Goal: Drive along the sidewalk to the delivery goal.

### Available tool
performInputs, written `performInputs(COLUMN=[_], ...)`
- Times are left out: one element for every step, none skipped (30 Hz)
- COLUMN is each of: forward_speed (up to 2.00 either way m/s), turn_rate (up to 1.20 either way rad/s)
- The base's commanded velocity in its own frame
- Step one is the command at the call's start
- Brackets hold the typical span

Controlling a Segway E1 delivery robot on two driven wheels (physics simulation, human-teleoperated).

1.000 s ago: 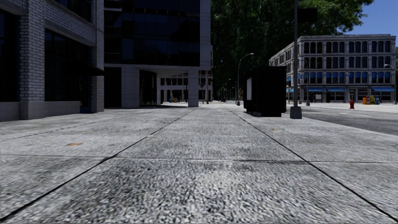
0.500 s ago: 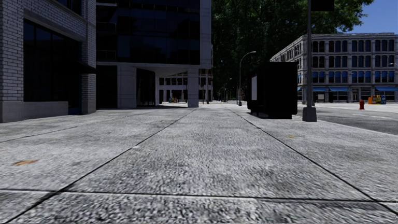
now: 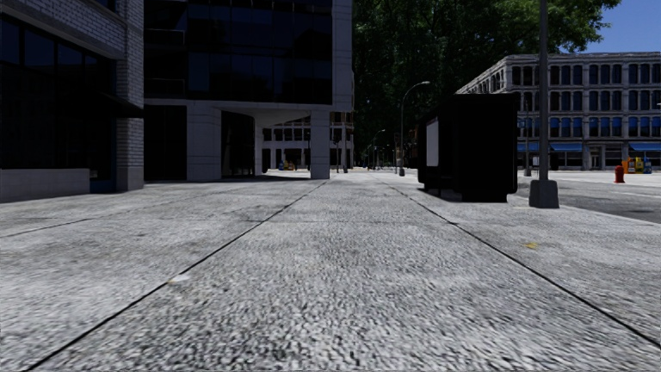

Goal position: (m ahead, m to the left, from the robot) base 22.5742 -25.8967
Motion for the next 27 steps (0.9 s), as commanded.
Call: performInputs(forward_speed=[2.00, 2.00, 2.00, 2.00, 2.00, 2.00, 2.00, 2.00, 2.00, 2.00, 2.00, 2.00, 2.00, 2.00, 2.00, 2.00, 2.00, 2.00, 2.00, 2.00, 2.00, 2.00, 2.00, 2.00, 2.00, 2.00, 2.00], turn_rate=[0.00, 0.00, 0.00, 0.00, 0.00, 0.00, 0.00, 0.00, 0.00, 0.00, 0.00, 0.00, 0.00, 0.00, 0.00, 0.00, 0.00, 0.00, 0.00, 0.00, 0.00, 0.00, 0.00, 0.00, 0.00, 0.00, 0.00])
